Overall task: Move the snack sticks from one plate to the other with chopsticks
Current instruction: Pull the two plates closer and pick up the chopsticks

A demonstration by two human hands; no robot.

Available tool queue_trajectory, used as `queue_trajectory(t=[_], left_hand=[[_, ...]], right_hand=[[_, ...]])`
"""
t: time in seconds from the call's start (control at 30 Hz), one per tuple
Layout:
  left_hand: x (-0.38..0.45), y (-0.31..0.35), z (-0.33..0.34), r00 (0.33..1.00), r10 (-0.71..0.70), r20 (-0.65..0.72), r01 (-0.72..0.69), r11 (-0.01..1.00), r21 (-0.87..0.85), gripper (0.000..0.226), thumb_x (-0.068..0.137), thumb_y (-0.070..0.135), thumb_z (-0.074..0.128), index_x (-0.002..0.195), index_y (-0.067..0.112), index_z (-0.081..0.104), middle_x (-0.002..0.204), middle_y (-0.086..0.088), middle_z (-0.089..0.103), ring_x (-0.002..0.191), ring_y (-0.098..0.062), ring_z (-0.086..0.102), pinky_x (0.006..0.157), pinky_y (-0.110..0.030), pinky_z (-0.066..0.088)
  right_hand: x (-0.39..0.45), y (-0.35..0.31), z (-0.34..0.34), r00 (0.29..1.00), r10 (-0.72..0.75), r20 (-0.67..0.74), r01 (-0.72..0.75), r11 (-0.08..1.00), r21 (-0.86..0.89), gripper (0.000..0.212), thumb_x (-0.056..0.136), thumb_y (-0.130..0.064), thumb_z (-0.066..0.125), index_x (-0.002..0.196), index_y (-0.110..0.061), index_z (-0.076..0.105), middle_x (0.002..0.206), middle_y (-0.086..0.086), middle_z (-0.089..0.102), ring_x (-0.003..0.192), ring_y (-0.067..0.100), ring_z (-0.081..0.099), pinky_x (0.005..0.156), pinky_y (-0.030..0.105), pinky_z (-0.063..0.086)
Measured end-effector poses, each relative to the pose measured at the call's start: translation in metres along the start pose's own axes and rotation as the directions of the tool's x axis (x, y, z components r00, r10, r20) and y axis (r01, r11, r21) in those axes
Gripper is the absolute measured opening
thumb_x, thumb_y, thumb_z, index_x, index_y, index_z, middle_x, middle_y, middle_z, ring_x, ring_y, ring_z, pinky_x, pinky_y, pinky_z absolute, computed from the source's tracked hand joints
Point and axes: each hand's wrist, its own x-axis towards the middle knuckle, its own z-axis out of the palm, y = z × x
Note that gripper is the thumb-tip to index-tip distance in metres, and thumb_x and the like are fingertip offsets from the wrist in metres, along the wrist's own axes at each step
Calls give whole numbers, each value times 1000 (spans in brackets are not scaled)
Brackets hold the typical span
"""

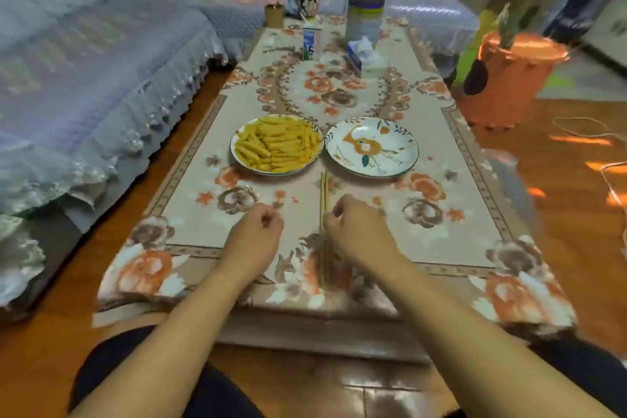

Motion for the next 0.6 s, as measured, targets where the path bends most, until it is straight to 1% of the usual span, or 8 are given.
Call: queue_trajectory(t=[0.07,0.13,0.23,0.3,0.37,0.47,0.53,0.6], left_hand=[[-5,3,-4,998,-22,59,14,991,130,22,102,22,50,119,21,64,122,3,64,117,-21,59,86,-28,40],[-4,4,-7,997,-40,64,29,987,160,32,101,19,48,130,19,61,131,1,62,124,-21,55,92,-27,38],[0,-1,-12,995,-53,81,43,992,117,27,100,18,49,121,24,66,125,1,67,115,-20,62,93,-30,46],[5,-9,-16,992,-80,99,77,996,34,20,97,18,52,105,30,66,110,3,72,98,-19,68,92,-40,56],[13,-11,-20,982,-121,144,125,992,-23,18,97,16,53,105,27,66,99,0,72,87,-19,69,88,-42,59],[34,6,-28,929,-235,288,306,923,-234,18,101,8,48,114,12,60,93,-9,61,78,-24,61,70,-35,55],[58,15,-34,924,-291,248,365,864,-347,18,99,3,44,105,16,54,93,-13,53,77,-27,61,65,-36,55],[84,18,-36,938,-315,147,346,801,-489,21,96,1,42,88,19,49,84,-11,43,70,-24,51,57,-33,42]], right_hand=[[-13,-9,15,998,19,52,-8,981,-195,36,101,-37,47,124,-9,50,120,13,53,105,38,59,74,41,40],[-20,-16,31,998,-10,58,30,935,-353,35,102,-27,46,130,-6,45,127,15,47,110,38,58,73,41,40],[-19,-16,23,993,31,116,27,885,-465,37,100,-9,48,135,0,45,131,17,48,119,35,55,88,40,49],[-23,-5,11,987,33,155,57,841,-538,39,99,-5,48,137,1,45,132,18,48,121,34,52,94,38,48],[-31,8,-1,982,45,184,64,836,-545,40,95,-4,52,134,1,43,132,18,45,118,34,51,86,37,45],[-41,29,-14,981,23,192,76,867,-493,38,89,1,56,125,-5,44,128,16,40,100,32,53,69,31,35],[-41,38,-23,983,12,185,82,867,-491,32,87,4,55,113,-10,43,121,12,40,73,24,47,53,26,25],[-26,41,-29,995,2,100,33,937,-349,23,91,1,51,100,-14,36,106,3,41,62,17,37,48,29,19]])
